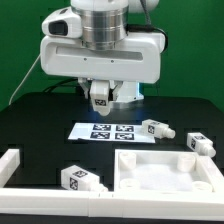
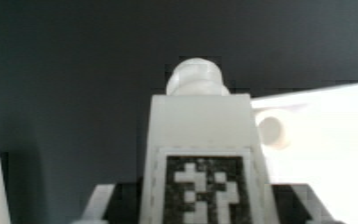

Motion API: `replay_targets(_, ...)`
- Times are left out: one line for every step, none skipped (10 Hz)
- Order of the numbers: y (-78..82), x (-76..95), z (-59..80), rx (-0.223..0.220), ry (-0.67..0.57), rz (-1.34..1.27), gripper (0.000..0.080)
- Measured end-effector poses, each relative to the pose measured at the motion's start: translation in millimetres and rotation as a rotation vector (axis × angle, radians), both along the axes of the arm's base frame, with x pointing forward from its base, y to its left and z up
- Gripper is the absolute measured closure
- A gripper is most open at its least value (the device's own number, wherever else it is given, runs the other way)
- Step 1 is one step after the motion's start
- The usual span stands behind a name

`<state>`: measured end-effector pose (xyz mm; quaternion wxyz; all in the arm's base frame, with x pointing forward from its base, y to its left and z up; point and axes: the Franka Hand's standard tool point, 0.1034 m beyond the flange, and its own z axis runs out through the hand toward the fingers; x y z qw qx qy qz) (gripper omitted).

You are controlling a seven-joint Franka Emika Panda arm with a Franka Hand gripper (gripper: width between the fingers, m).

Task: Assemble one leg

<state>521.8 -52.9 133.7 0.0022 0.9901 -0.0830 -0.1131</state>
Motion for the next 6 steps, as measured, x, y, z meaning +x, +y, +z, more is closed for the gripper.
replay_targets(-1.6, -1.9, -1.9, -0.005, -0.054, -0.003, 0.0522)
replay_targets(-1.0, -0.6, -2.0, -0.01, -0.094, -0.001, 0.0522)
replay_targets(-1.5, 6.3, -2.4, -0.024, -0.178, 0.003, 0.0522)
replay_targets(1.0, 6.6, -3.3, -0.031, -0.223, 0.007, 0.0522)
replay_targets(20.9, 27.5, 3.0, -0.05, -0.332, -0.007, 0.0522)
replay_targets(56.9, 47.9, 10.1, -0.052, -0.446, 0.013, 0.0522)
